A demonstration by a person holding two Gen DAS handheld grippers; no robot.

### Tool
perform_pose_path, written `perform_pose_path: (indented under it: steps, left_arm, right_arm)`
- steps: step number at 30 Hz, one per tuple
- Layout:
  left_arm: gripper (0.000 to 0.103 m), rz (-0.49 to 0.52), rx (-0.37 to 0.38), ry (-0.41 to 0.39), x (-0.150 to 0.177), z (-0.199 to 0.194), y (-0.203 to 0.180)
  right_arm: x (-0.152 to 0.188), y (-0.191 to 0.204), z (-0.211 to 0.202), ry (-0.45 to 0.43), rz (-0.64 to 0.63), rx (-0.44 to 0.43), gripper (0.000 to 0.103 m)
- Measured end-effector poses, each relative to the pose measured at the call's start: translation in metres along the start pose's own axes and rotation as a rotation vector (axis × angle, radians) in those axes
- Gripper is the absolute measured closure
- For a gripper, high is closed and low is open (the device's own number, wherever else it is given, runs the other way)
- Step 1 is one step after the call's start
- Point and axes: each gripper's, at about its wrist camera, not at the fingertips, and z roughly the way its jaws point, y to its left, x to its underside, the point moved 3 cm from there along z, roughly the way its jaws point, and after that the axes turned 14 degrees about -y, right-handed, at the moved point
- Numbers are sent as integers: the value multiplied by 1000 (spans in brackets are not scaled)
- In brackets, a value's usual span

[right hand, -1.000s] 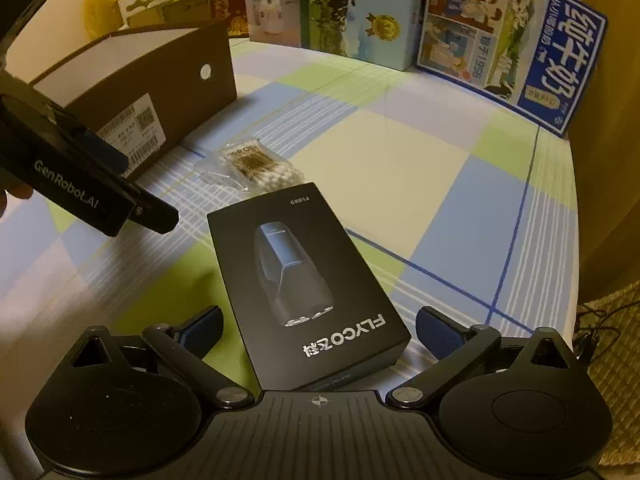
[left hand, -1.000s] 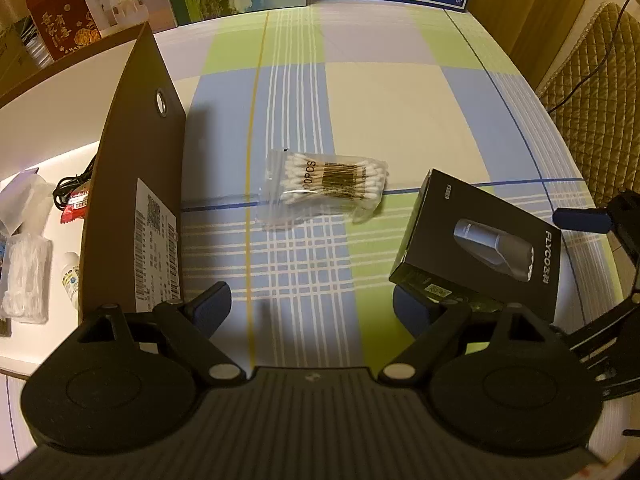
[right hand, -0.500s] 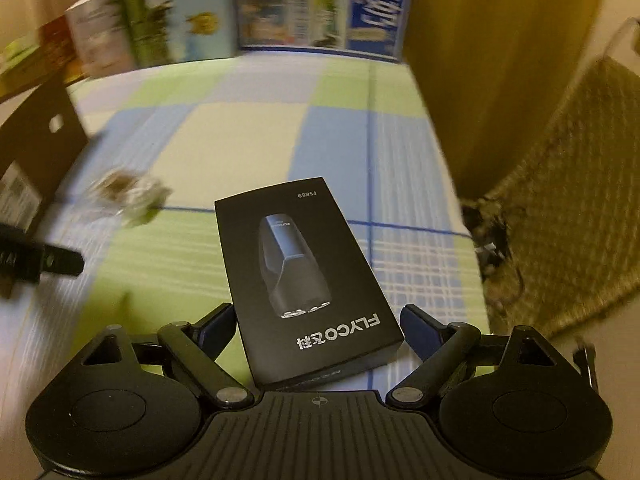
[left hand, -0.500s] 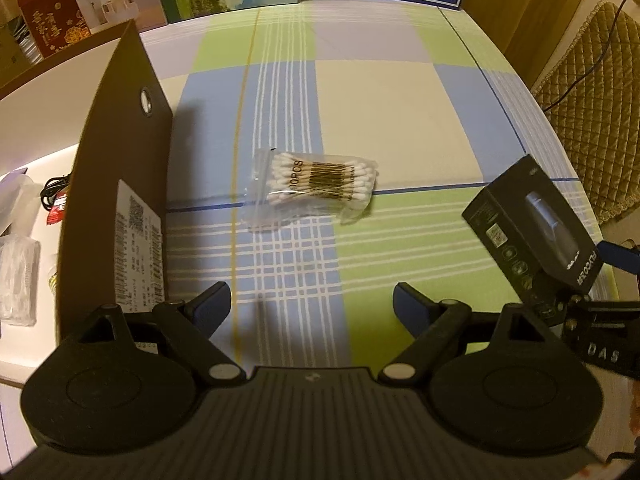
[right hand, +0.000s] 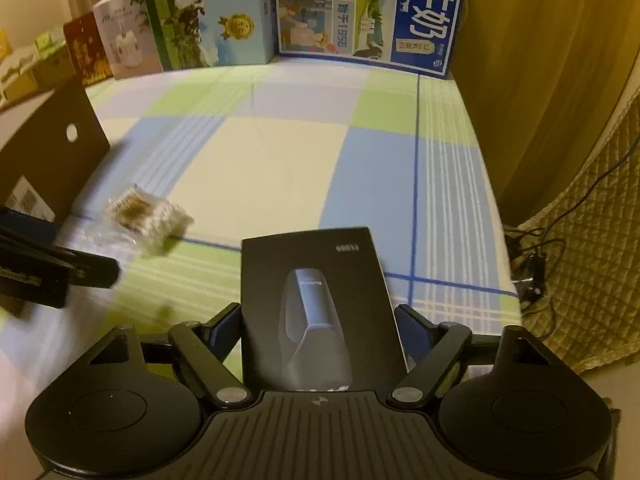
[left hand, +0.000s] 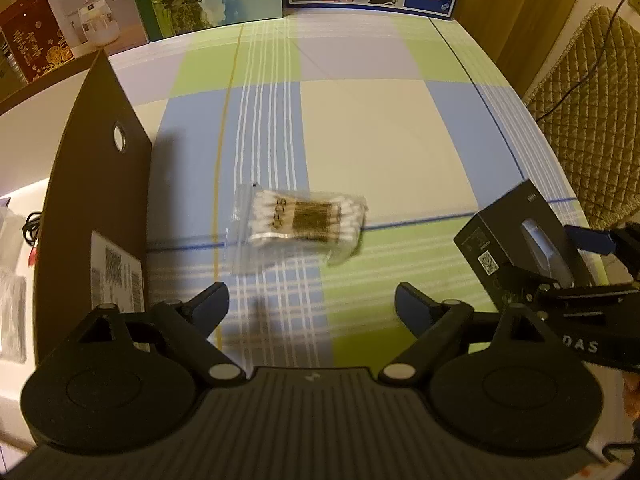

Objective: Organize objects
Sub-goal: 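Grasp the cotton swab bag with the left gripper while the right grasps the black FLYCO box, then lift and carry the swab bag and black box over the brown box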

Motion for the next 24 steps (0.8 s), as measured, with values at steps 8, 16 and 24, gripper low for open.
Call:
perform_pose_path:
  steps: [8, 16, 24]
  left_arm:
    - [12, -8, -22, -5, -17, 29, 6]
    - [13, 2, -77, 44, -19, 54, 4]
    - [32, 4, -98, 26, -18, 59, 3]
  right_arm:
    - [0, -7, 0, -51, 61, 91, 26]
    - [-2, -32, 1, -91, 136, 187, 26]
    - [0, -34, 1, -92, 147, 160, 26]
